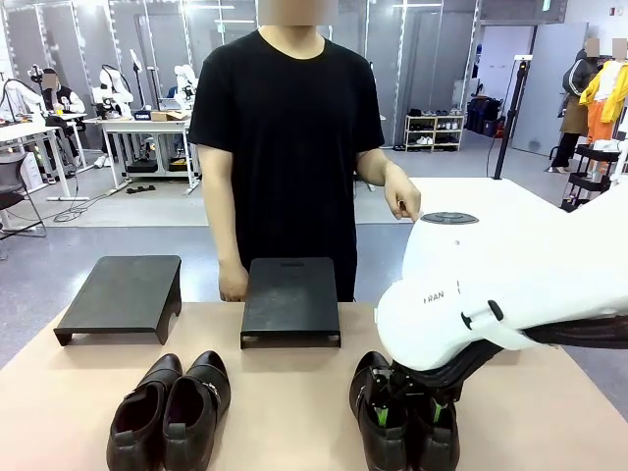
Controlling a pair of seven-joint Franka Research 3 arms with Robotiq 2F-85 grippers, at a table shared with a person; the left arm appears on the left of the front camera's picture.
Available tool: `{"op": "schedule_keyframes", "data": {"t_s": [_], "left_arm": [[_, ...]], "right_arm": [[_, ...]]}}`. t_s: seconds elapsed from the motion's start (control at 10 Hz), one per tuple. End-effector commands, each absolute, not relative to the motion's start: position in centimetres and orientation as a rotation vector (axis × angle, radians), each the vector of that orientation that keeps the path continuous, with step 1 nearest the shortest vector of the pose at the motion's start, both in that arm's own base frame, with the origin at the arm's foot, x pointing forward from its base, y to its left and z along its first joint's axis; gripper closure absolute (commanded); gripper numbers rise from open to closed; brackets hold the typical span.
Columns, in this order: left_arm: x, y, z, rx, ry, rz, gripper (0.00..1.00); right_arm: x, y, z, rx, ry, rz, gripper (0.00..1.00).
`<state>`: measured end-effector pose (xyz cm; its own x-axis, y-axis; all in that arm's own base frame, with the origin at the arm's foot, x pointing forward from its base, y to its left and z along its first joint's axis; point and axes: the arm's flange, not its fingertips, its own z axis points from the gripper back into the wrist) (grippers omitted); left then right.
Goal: Place the shoes on the stand as instructed by the person.
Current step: Pick up one pair of Shoes and place it on the Shoes Stand indicated by the person.
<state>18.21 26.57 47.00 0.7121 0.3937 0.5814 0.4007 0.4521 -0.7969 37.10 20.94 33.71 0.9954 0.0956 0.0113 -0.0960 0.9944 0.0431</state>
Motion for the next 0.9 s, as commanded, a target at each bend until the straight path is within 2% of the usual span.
{"op": "schedule_keyframes", "data": {"t_s": [0.0,0.1,0.3,0.4,0.5,0.8], "left_arm": [[18.3,26.9,47.2,-1.148,-0.846,-0.024,0.00],[18.3,26.9,47.2,-1.148,-0.846,-0.024,0.00],[18.3,26.9,47.2,-1.148,-0.846,-0.024,0.00],[18.3,26.9,47.2,-1.148,-0.846,-0.024,0.00],[18.3,26.9,47.2,-1.148,-0.846,-0.024,0.00],[18.3,26.9,47.2,-1.148,-0.846,-0.024,0.00]], "right_arm": [[37.3,22.5,32.8,0.000,-0.021,0.069,0.91],[37.1,22.6,32.6,-0.003,-0.015,0.071,1.00],[37.0,22.6,32.5,0.000,-0.019,0.062,1.00],[37.0,22.5,32.8,0.006,-0.024,0.053,0.96],[36.7,22.6,32.9,0.010,-0.015,0.050,1.00],[36.8,22.6,33.6,0.013,-0.026,0.038,1.00]]}}
